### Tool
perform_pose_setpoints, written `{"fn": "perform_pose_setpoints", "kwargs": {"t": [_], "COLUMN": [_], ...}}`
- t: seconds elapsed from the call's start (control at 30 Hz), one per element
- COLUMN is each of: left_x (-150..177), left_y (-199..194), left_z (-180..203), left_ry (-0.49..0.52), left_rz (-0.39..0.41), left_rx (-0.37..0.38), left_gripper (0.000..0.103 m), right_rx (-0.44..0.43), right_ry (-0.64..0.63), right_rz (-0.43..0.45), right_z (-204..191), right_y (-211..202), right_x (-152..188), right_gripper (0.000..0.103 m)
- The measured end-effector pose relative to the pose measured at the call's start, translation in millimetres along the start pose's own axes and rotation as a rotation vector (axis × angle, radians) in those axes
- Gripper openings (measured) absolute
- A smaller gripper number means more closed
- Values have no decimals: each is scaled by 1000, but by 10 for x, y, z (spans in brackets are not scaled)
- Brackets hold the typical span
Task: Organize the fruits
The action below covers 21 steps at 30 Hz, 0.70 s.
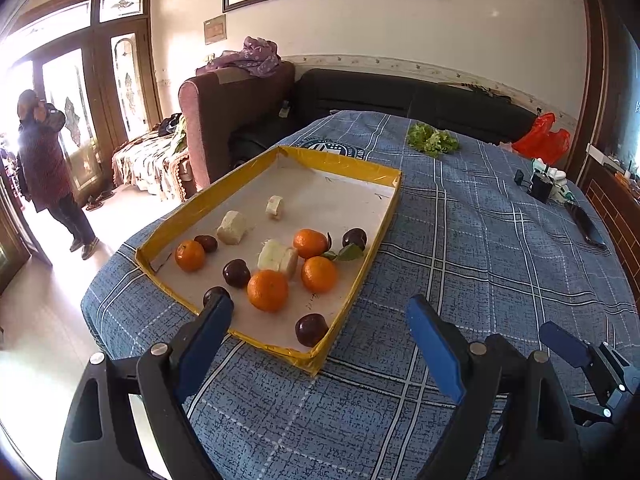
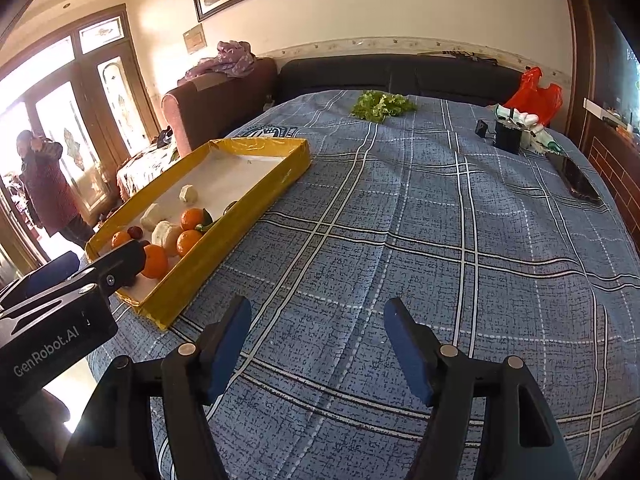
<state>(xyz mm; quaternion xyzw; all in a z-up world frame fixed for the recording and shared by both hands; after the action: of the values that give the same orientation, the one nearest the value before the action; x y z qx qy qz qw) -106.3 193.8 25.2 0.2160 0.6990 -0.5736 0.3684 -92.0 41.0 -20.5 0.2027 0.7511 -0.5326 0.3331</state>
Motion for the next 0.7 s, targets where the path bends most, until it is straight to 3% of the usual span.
{"fn": "perform_pose_setpoints", "kwargs": {"t": [0.7], "left_x": [24], "left_y": [11], "left_z": [-32], "left_ry": [-14], "left_rz": [0], "left_rx": [0], "left_gripper": [89], "right_rx": [-4], "right_ry": [-5], "right_rz": [-6], "right_z": [-41], "right_y": [31], "right_x": [35], "right_gripper": [75]}}
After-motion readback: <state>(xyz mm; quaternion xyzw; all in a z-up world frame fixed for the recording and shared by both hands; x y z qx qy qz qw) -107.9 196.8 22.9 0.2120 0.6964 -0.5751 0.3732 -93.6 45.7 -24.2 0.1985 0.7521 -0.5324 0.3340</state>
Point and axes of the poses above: each gripper's, at about its wrist camera, not at the fingertips, and y roughly the way its jaws point, z to its right, x to its underside, the point moved 10 cm from there along y, roughly the way its jaws point, and after that the axes turned 5 degrees about y, right-handed, at the moved point
